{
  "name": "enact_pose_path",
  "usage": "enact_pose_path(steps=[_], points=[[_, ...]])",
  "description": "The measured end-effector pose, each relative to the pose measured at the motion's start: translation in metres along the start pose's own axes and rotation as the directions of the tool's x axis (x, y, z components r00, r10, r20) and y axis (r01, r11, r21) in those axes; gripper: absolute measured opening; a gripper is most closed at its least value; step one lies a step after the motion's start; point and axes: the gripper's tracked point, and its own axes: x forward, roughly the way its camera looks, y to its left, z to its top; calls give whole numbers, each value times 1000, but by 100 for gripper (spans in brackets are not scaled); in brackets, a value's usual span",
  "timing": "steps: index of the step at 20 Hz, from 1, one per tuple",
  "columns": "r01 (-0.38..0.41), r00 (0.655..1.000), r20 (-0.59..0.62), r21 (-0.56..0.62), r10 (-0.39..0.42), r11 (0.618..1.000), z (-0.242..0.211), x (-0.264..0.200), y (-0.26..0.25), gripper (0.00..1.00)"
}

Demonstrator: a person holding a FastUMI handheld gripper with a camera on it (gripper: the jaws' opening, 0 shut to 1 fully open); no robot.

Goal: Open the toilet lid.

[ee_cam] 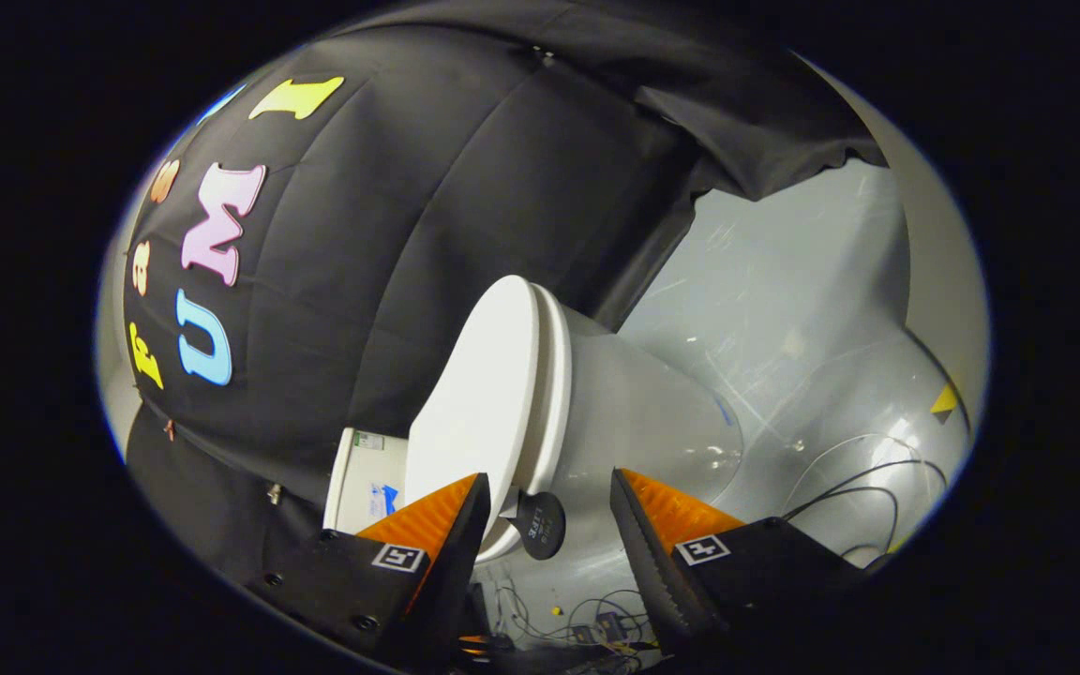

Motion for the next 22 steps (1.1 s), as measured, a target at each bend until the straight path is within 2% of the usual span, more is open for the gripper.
enact_pose_path(steps=[2,7,8,10,11,16,17,18,19,22], points=[[-29,999,-19,35,30,999,-7,1,-1,56],[-89,994,-63,70,94,993,-18,3,10,56],[-46,995,-84,75,52,996,-19,1,0,56],[-68,994,-73,178,82,982,-16,9,-2,21],[-75,993,-73,199,91,977,-16,8,-3,17],[-103,991,-73,170,116,980,-19,7,0,16],[-111,991,-59,178,123,978,-31,31,5,16],[-109,991,-56,200,122,974,-17,9,-6,11],[-120,989,-62,203,135,972,-21,16,-4,5],[-115,990,-59,197,129,974,-16,9,0,5]])
